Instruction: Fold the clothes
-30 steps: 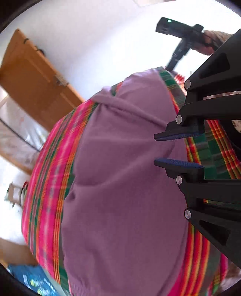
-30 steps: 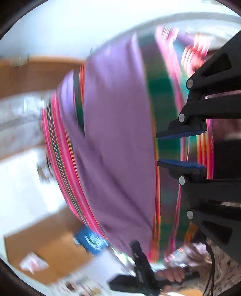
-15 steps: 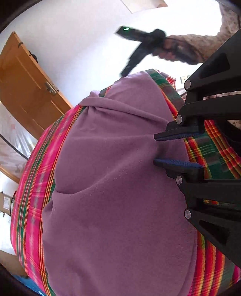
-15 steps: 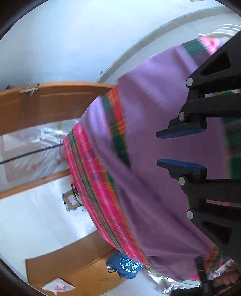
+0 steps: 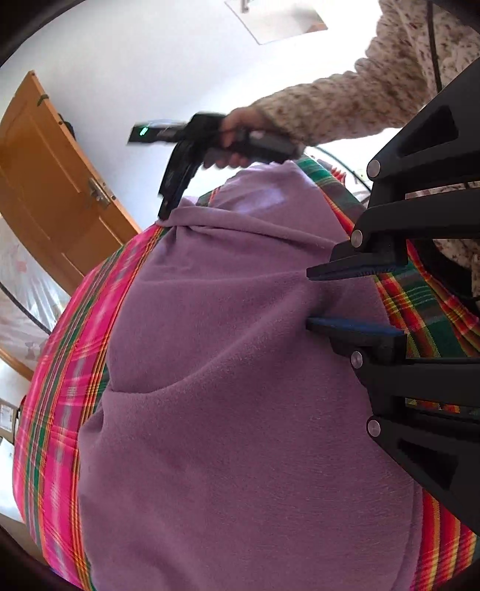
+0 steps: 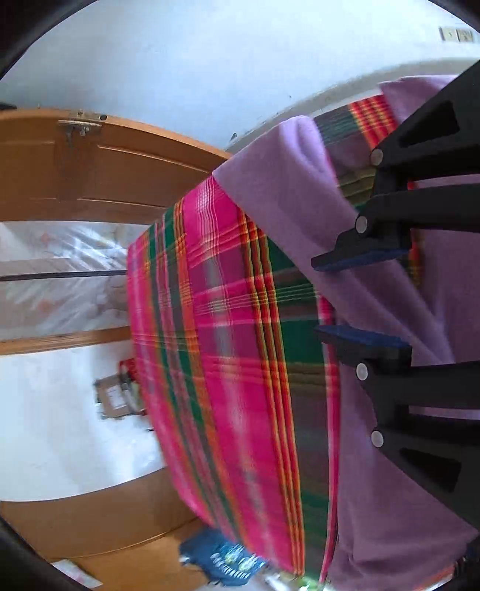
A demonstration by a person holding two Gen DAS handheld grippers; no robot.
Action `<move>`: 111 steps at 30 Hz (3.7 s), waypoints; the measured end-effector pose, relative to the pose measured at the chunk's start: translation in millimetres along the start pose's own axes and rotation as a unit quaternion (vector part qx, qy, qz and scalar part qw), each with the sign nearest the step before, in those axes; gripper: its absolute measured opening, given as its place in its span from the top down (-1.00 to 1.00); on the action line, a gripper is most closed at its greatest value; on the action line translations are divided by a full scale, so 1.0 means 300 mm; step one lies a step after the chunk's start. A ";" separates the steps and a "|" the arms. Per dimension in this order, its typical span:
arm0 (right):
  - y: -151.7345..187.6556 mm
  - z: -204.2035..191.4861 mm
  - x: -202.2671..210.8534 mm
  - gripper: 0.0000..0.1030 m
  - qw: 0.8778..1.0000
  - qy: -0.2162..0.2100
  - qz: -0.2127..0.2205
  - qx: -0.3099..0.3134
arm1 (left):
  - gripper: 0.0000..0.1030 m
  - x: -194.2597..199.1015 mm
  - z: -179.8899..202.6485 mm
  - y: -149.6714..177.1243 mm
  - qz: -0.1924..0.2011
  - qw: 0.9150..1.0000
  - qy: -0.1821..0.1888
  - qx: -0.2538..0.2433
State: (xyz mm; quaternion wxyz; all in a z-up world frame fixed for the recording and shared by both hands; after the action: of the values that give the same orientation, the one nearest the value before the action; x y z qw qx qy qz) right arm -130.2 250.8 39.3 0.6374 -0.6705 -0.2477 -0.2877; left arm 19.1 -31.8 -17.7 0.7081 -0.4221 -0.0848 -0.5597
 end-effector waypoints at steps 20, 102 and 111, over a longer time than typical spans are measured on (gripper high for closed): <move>-0.016 0.056 -0.060 0.89 0.996 0.075 -0.046 -0.021 | 0.59 -0.012 0.015 0.003 -0.005 1.000 0.020 0.007; 0.041 0.506 0.248 0.91 0.987 0.048 0.055 -0.143 | 0.60 -0.310 0.438 0.030 -0.052 0.959 -0.119 -0.253; 0.086 0.585 0.215 0.91 0.976 0.003 0.036 -0.216 | 0.95 -0.161 0.482 -0.011 0.011 0.963 -0.095 -0.251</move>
State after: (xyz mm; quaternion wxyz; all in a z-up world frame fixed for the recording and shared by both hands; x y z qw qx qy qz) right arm -54.0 421.8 62.4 0.4882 -0.7998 -0.1535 -0.3138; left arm 50.1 103.3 46.4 0.5747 -0.6380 -0.0036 -0.5124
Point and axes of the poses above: each gripper's, at about its wrist camera, not at the fingertips, and x roughly against the way its jaws point, z to its right, y to its underside, the point moved 1 cm from there along -x, roughly the way its jaws point, and after that the axes turned 6 degrees about z, right-handed, at the moved point
